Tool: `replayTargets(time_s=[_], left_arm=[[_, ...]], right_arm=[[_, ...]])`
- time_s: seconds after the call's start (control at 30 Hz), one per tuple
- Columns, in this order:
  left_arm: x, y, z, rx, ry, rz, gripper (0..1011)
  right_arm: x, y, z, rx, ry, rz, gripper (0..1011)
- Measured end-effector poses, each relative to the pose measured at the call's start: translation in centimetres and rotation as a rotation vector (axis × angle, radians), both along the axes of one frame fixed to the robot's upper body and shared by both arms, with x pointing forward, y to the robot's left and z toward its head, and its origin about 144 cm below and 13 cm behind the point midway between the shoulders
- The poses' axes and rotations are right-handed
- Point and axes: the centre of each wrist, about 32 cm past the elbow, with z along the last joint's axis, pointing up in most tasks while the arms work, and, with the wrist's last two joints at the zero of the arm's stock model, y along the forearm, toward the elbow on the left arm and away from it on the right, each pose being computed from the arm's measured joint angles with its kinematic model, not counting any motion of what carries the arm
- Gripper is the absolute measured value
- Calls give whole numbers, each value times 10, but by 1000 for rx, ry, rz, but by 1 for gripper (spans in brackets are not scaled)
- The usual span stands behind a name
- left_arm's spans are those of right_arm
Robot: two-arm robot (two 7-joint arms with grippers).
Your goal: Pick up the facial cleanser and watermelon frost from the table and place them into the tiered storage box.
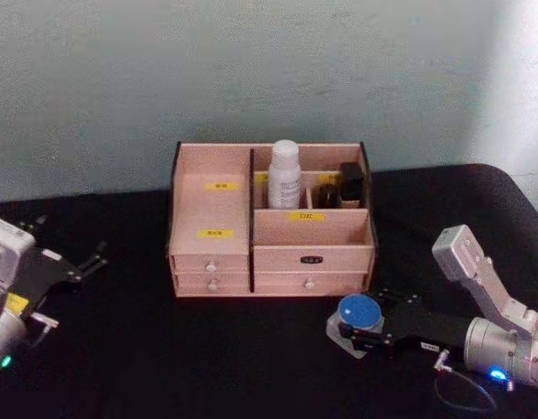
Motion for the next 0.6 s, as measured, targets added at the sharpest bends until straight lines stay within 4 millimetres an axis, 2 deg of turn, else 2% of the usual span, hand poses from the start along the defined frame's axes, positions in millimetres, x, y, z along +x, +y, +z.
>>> replayTargets(time_s=[0.6], left_arm=[[0, 0, 0, 0, 0, 0, 1001]], right_arm=[[1, -1, 1, 0, -3, 14, 717]])
